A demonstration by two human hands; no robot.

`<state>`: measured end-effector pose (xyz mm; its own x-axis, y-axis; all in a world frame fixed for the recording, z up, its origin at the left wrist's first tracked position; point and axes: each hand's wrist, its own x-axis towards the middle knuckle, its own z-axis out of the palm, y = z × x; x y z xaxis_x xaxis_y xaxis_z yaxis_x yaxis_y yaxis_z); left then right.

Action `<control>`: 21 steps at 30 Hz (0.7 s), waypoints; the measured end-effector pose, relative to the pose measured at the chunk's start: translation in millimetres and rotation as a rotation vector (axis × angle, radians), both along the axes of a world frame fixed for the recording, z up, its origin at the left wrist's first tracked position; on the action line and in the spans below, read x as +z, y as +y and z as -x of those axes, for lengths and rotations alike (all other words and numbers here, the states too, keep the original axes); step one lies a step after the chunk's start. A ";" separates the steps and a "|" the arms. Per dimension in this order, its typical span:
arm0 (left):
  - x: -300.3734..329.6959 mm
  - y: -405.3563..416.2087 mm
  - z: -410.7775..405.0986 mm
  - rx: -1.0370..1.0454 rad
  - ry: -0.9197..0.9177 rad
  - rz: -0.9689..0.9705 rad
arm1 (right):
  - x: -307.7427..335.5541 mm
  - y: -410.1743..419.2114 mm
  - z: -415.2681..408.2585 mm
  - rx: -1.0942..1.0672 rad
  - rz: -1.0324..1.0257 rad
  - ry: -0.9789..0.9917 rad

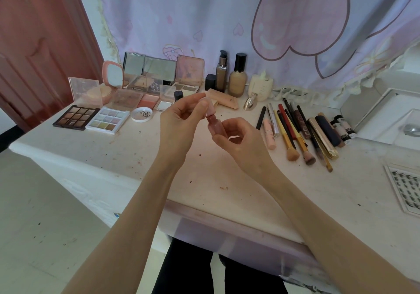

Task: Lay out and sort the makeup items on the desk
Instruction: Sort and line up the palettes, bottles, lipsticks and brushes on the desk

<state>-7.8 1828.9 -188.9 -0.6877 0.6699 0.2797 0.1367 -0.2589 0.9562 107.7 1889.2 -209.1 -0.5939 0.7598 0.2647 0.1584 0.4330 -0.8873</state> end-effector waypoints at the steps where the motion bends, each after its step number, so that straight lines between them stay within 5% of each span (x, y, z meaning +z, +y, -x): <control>1: 0.0 0.5 -0.7 0.008 0.002 -0.001 | -1.2 -0.6 1.1 -0.019 -0.035 0.000; 10: -0.1 0.5 3.4 0.008 0.048 0.040 | -1.2 2.5 -2.6 0.102 0.178 0.041; 21: -2.9 -0.6 14.0 0.010 0.126 0.105 | -3.2 18.1 9.2 0.014 0.129 0.003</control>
<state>-21.8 1828.3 -191.8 -0.6583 0.6935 0.2928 0.2594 -0.1561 0.9531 98.5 1907.3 -212.3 -0.6038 0.7795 0.1668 0.1508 0.3171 -0.9363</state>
